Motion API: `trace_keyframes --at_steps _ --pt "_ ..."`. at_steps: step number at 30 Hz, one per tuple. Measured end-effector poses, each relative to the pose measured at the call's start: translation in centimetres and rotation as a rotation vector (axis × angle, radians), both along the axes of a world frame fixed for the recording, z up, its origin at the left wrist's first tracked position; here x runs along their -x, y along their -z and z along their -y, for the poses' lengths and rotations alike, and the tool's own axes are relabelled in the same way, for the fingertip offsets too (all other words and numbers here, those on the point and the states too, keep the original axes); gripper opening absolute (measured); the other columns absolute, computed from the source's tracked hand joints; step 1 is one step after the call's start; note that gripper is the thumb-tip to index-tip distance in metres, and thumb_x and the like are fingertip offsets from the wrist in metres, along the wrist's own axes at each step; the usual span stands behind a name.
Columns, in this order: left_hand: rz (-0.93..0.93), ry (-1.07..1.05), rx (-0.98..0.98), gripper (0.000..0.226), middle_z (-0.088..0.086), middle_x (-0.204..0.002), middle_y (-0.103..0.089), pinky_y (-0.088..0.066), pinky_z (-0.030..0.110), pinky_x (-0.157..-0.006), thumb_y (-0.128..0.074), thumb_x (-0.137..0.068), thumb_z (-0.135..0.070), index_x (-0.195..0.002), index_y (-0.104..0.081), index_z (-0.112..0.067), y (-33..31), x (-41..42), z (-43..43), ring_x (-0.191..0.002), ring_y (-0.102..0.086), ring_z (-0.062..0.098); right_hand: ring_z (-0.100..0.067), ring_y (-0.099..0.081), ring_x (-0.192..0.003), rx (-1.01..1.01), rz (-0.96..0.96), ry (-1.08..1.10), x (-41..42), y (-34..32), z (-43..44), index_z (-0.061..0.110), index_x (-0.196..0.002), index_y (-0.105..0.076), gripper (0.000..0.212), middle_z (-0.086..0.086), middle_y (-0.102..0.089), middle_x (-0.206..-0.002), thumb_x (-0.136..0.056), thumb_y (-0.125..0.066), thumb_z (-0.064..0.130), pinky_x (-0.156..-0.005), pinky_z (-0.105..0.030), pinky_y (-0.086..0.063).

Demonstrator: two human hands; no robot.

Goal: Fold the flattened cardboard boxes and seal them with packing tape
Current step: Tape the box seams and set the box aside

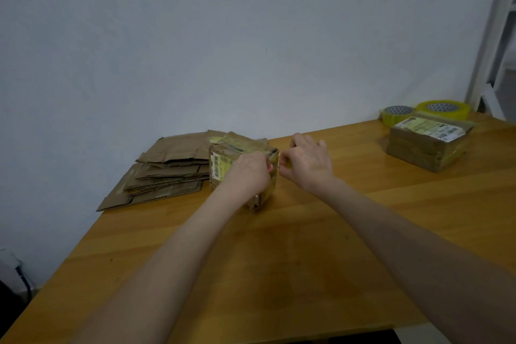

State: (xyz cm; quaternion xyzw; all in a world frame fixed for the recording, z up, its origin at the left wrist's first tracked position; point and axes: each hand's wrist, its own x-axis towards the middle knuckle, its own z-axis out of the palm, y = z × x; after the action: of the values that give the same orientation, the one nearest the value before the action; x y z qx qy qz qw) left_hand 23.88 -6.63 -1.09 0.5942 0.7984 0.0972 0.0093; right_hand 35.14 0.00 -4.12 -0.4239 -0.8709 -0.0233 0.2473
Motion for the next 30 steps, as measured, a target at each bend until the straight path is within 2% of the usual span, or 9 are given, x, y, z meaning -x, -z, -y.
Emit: trace_keyframes --at_steps 4,9,12,15,19,22,25,28,30 --pt "-0.019 0.017 0.009 0.024 -0.006 -0.077 -0.05 -0.035 0.018 -0.05 -0.047 -0.099 -0.033 -0.112 -0.059 -0.017 -0.9 -0.2 0.6 -0.059 -0.046 0.005 -0.018 -0.044 -0.105 0.001 -0.014 0.021 -0.4 -0.3 -0.3 0.028 -0.092 -0.067 0.014 0.002 -0.047 -0.107 -0.089 -0.057 0.038 -0.082 -0.033 -0.029" --pt "-0.035 0.028 0.018 0.023 0.0 -0.097 -0.059 -0.042 0.023 -0.061 -0.047 -0.099 -0.032 -0.112 -0.059 -0.017 -1.0 -0.2 0.7 -0.063 -0.048 0.009 -0.018 -0.044 -0.105 -0.004 -0.028 0.013 -0.2 -0.4 -0.1 0.028 -0.093 -0.067 0.015 0.002 -0.047 -0.108 -0.089 -0.057 0.038 -0.081 -0.033 -0.028" --pt "-0.031 0.036 0.044 0.021 0.001 -0.096 -0.058 -0.042 0.022 -0.058 -0.047 -0.1 -0.03 -0.111 -0.058 -0.017 -1.2 -0.4 0.7 -0.063 -0.051 0.01 -0.018 -0.044 -0.104 -0.025 -0.033 0.005 -0.1 -0.6 -0.1 0.027 -0.094 -0.067 0.016 0.002 -0.048 -0.109 -0.089 -0.056 0.038 -0.083 -0.034 -0.03" --pt "-0.063 0.02 0.03 0.02 0.005 -0.102 -0.061 -0.047 0.029 -0.068 -0.048 -0.099 -0.028 -0.111 -0.058 -0.015 -1.1 -0.2 0.2 -0.078 -0.057 0.019 -0.018 -0.044 -0.104 -0.046 -0.019 -0.014 0.0 -0.7 0.0 0.027 -0.093 -0.066 0.015 0.003 -0.047 -0.107 -0.089 -0.056 0.038 -0.083 -0.033 -0.029" --pt "-0.095 0.02 -0.003 0.019 0.005 -0.097 -0.062 -0.046 0.032 -0.069 -0.047 -0.1 -0.026 -0.109 -0.058 -0.015 -0.4 0.0 0.0 -0.083 -0.057 0.021 -0.018 -0.044 -0.104 -0.029 0.005 -0.015 -0.1 -0.5 0.2 0.028 -0.092 -0.065 0.016 0.003 -0.045 -0.105 -0.089 -0.056 0.04 -0.081 -0.033 -0.027" --pt "-0.1 0.034 -0.043 0.022 0.003 -0.089 -0.055 -0.043 0.032 -0.068 -0.043 -0.101 -0.027 -0.111 -0.057 -0.014 -0.1 -0.1 0.1 -0.08 -0.053 0.02 -0.019 -0.044 -0.105 0.066 -0.028 -0.008 -0.1 -0.1 0.2 0.03 -0.09 -0.063 0.012 0.005 -0.042 -0.101 -0.087 -0.058 0.04 -0.085 -0.034 -0.031" --pt "-0.09 0.052 -0.065 0.022 0.001 -0.091 -0.054 -0.039 0.028 -0.069 -0.043 -0.101 -0.027 -0.112 -0.057 -0.013 0.3 -0.3 0.1 -0.082 -0.051 0.017 -0.018 -0.047 -0.104 0.273 -0.132 0.043 -0.1 0.3 0.1 0.033 -0.081 -0.059 0.01 0.004 -0.046 -0.101 -0.084 -0.063 0.041 -0.092 -0.037 -0.041" --pt "-0.095 0.002 -0.061 0.018 0.002 -0.097 -0.059 -0.048 0.029 -0.07 -0.043 -0.101 -0.023 -0.109 -0.054 -0.012 0.8 1.1 0.0 -0.082 -0.056 0.017 -0.019 -0.053 -0.098 0.429 -0.259 0.051 -0.4 0.4 -0.2 0.03 -0.081 -0.062 0.013 0.001 -0.053 -0.103 -0.084 -0.064 0.043 -0.088 -0.042 -0.05" --pt "-0.024 -0.026 -0.056 0.021 0.003 -0.092 -0.06 -0.049 0.025 -0.062 -0.042 -0.101 -0.026 -0.109 -0.055 -0.011 1.4 2.3 0.2 -0.07 -0.056 0.012 -0.02 -0.055 -0.098 0.455 -0.299 0.085 -1.2 0.4 -0.6 0.029 -0.082 -0.065 0.014 0.001 -0.053 -0.103 -0.085 -0.064 0.042 -0.086 -0.042 -0.052"
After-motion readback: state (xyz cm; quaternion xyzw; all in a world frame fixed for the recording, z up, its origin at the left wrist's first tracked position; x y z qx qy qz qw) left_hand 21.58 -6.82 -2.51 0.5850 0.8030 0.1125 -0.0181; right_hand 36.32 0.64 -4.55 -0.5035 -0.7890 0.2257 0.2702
